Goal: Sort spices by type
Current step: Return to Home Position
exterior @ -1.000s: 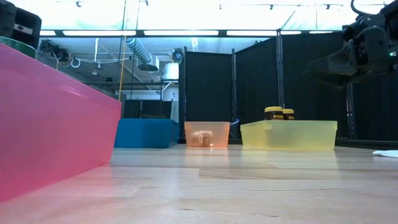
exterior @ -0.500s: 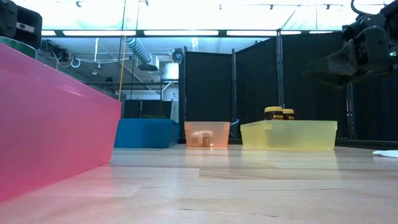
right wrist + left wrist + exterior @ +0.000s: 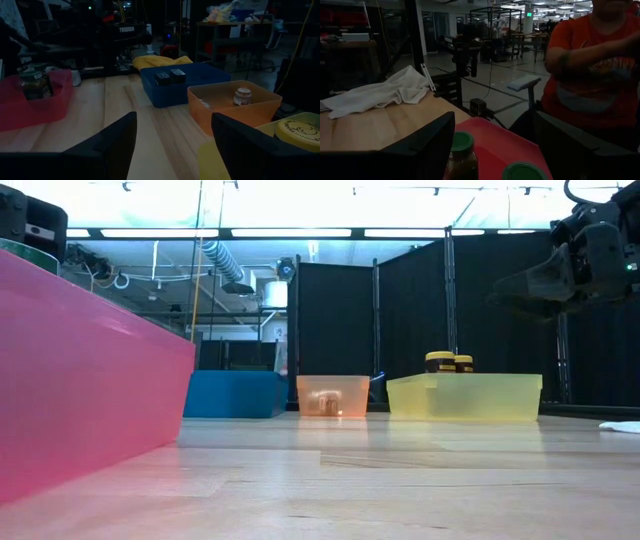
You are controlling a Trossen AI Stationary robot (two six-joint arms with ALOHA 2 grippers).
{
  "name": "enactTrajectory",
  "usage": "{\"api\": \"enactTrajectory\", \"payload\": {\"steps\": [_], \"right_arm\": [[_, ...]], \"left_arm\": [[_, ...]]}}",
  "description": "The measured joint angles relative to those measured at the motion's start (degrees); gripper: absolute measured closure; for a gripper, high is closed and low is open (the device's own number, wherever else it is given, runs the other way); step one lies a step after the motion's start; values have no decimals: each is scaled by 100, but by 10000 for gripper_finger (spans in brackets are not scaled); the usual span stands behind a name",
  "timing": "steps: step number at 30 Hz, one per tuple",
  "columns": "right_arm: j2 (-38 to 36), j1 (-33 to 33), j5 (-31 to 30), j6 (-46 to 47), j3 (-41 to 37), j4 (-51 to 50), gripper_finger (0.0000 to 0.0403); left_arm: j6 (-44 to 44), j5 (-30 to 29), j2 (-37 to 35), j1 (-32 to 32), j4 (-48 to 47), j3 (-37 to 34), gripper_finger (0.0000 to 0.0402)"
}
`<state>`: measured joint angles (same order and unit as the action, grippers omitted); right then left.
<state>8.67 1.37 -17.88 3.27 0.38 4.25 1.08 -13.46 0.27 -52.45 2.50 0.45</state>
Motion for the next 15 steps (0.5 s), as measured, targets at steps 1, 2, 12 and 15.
{"api": "enactTrajectory", "payload": {"steps": [1,2,12,15], "right_arm": [[0,0,-1,0,0,-2,138],[0,0,1,0,0,0,137],[0,0,1,-1,0,0,137],[0,1,0,0,0,0,135]], "left_arm": [[-6,-6,0,0,9,0,126],[-8,-23,2,0,26,0,126],[82,-44,9,-2,235,0,126],[272,-135,11,-2,348,-1,126]]}}
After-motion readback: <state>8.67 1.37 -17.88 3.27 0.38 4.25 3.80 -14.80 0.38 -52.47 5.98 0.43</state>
